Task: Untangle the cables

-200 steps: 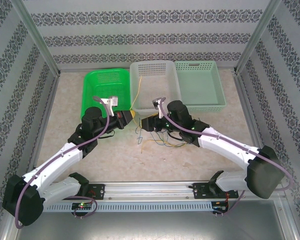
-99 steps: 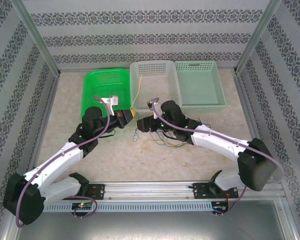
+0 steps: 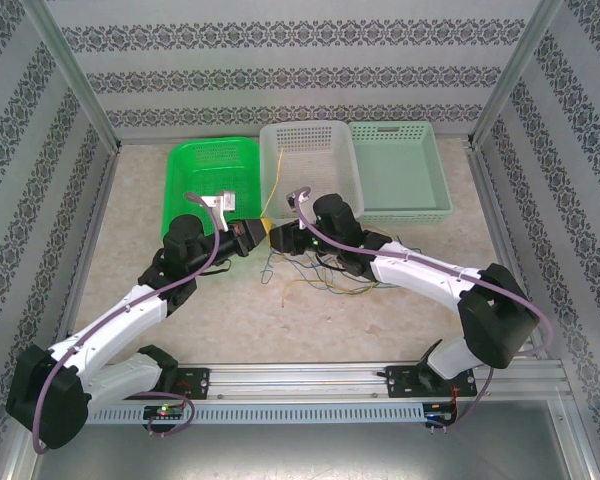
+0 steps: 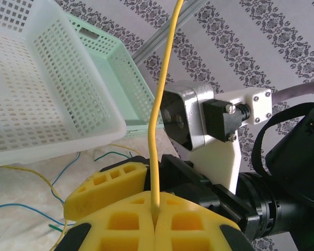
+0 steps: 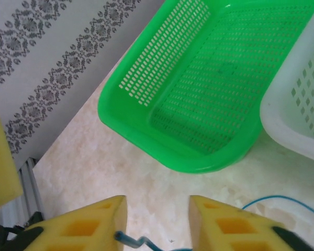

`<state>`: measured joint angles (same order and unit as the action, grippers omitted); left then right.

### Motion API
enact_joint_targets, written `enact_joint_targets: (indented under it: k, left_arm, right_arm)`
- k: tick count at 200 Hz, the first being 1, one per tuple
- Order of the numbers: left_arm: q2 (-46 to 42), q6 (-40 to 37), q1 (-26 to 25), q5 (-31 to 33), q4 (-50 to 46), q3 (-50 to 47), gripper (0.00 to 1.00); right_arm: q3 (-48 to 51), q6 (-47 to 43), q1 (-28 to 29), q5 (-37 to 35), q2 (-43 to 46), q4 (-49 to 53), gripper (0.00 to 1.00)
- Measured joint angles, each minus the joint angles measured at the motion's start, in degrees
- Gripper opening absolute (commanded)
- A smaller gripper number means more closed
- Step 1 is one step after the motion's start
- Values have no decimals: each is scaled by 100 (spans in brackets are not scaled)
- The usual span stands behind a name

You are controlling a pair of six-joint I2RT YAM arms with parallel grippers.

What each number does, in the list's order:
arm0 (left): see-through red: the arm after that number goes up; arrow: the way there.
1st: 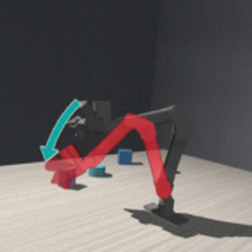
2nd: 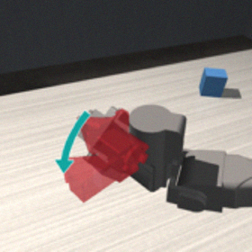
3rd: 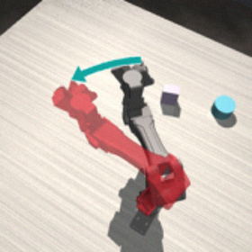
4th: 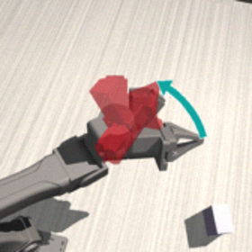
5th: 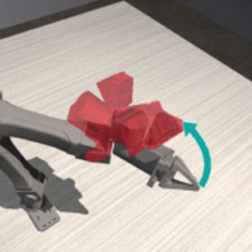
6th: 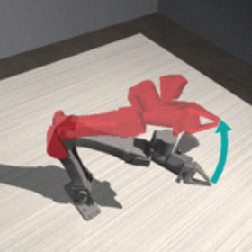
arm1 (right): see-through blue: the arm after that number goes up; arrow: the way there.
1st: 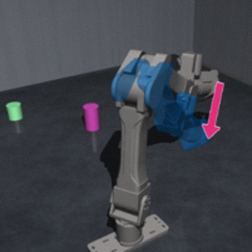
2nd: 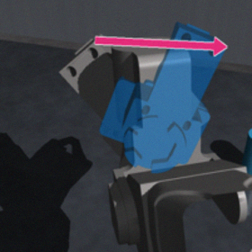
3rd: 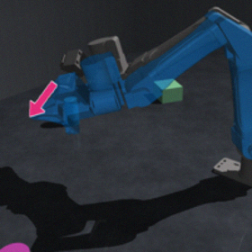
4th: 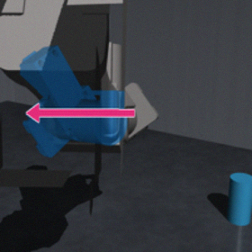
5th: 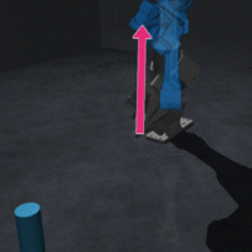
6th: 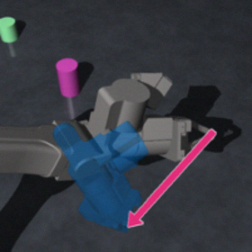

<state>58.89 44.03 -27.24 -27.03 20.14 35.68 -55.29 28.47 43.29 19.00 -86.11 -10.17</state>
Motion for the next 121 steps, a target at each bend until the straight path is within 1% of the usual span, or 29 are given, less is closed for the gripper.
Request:
enact_joint_targets:
  k: [15, 39, 59, 77, 121]
  left_arm:
    - [0, 2, 0, 0, 2, -11, 0]
    - [0, 0, 0, 4, 4, -11, 0]
    - [-9, -4, 0, 7, -4, -11, 0]
    - [-68, -13, 0, 17, -57, -11, 0]
    - [-472, -173, 0, 120, -448, -33, 0]
  right_arm:
    - [-20, 15, 0, -4, -9, -22, 11]
    - [-20, 44, 0, -52, -9, -22, 0]
    - [-11, 26, -4, -210, 66, 98, 0]
    - [61, 24, -92, -433, 341, 317, 0]
    - [256, 2, -691, -1185, 1757, 1187, 0]
